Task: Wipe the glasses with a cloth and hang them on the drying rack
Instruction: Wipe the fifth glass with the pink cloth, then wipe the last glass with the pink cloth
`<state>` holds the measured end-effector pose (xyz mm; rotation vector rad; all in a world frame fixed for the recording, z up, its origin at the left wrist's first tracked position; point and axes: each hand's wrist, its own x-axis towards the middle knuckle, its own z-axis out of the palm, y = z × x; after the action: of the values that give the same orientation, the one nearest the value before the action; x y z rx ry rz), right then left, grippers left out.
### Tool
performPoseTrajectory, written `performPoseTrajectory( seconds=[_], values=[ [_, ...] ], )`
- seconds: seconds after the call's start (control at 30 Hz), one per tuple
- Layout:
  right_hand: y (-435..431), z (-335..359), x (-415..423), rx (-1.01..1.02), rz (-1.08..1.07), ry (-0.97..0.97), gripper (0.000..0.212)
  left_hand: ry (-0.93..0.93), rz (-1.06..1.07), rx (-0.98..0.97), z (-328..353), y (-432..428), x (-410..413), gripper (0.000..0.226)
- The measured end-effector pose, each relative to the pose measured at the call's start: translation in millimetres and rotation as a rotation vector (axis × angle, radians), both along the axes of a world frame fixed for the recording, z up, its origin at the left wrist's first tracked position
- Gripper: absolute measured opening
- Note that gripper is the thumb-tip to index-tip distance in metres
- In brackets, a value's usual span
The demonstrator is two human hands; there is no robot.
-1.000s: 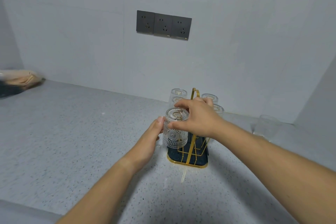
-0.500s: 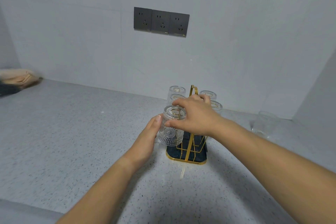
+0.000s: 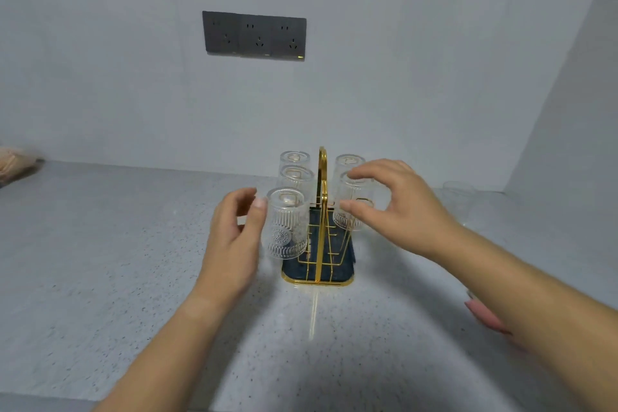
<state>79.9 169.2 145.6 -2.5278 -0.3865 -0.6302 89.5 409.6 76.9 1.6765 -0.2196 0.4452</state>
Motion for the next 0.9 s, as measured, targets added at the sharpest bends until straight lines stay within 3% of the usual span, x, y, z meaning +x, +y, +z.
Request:
performPoseTrajectory(
  seconds=[0.1, 0.2, 0.27, 0.43, 0.57, 0.9],
  values=[
    [-40.7, -12.0, -19.5, 0.138, -0.057, 0.002, 0.034, -0.125, 0.061, -0.046, 13.1, -14.1, -10.5, 0.026],
    [-87.3, -29.9, -29.4, 0.258, -0.156, 0.068, 0.015, -0.114, -0.141, -0.065, 26.0, -44.1, -27.1, 0.026],
    [-119.0, -39.9, -29.2, 0.374, -0.220, 0.138, 0.013, -0.079, -0.291, -0.013, 28.1, -68.2, -34.7, 0.032],
    [-190.7, -69.0, -17.2, 0.637, -0.371, 0.256, 0.023, 0.090, -0.532, 0.142, 16.7, -138.6, -28.3, 0.011],
    [-229.8, -93.8, -1.1, 0.696, -0.416, 0.320, 0.037, 0.233, -0.588, 0.201, -3.9, -199.3, 5.4, 0.014],
    [-278.1, -123.1, 79.1, 0.594, -0.421, 0.345, 0.089, 0.418, -0.540, 0.321, -48.5, -317.3, 109.5, 0.071]
  ],
)
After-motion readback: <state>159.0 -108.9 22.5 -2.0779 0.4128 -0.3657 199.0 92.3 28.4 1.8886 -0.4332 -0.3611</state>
